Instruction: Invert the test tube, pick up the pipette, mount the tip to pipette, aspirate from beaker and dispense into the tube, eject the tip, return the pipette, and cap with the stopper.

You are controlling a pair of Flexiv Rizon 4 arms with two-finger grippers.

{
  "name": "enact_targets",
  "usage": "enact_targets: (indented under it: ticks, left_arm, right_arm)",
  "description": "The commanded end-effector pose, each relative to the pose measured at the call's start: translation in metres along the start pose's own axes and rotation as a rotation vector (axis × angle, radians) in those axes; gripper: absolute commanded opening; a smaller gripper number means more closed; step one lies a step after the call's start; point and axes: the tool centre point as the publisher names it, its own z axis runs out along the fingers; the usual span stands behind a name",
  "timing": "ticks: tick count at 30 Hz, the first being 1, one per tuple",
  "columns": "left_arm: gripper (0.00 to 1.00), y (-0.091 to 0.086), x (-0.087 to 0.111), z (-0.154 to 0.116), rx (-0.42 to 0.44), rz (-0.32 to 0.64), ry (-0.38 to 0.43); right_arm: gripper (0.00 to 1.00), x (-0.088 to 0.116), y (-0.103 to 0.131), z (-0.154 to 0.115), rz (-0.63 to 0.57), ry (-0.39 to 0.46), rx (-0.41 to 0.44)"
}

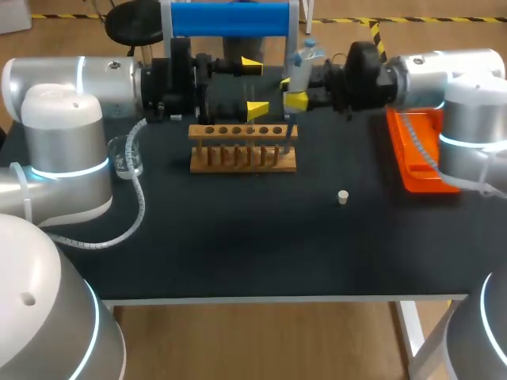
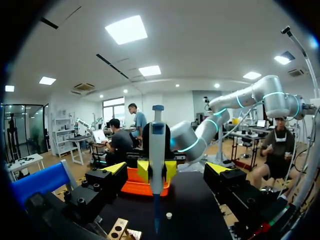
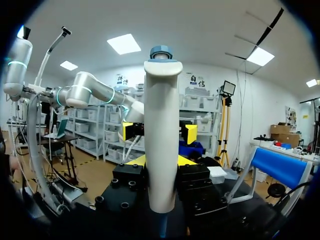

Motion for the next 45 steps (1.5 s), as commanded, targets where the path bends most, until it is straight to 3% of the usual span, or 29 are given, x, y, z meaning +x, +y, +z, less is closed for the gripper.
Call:
enact_targets:
  ticks: [1,14,27,36,45]
  left_arm:
    - [1.0,0.0,0.001,0.0,0.002,0.001,-0.002]
    - [1.0,0.0,0.001,0.0,0.002,0.001,-0.002]
    - [1.0,0.0,0.001,0.0,0.002,0.001,-0.002]
    - [1.0,0.0,0.001,0.0,0.002,0.001,-0.002]
    - [1.0,0.0,0.001,0.0,0.002,0.001,-0.002]
  right_arm:
    - [0.0,-0.004,0.003,-0.024,0.01,0.045,-0.006]
    - [0.0,-0.012,0.023,-0.088,-0.089,0.061,0.039]
    - [0.0,-0.024,0.035,-0.16,-0.047,0.075,0.05]
    - [0.0,-0.033,0.038,-0.217,-0.024,0.017,0.066]
    - [0.0,-0.035,0.037,-0.254,-0.012,-0.037,0.075]
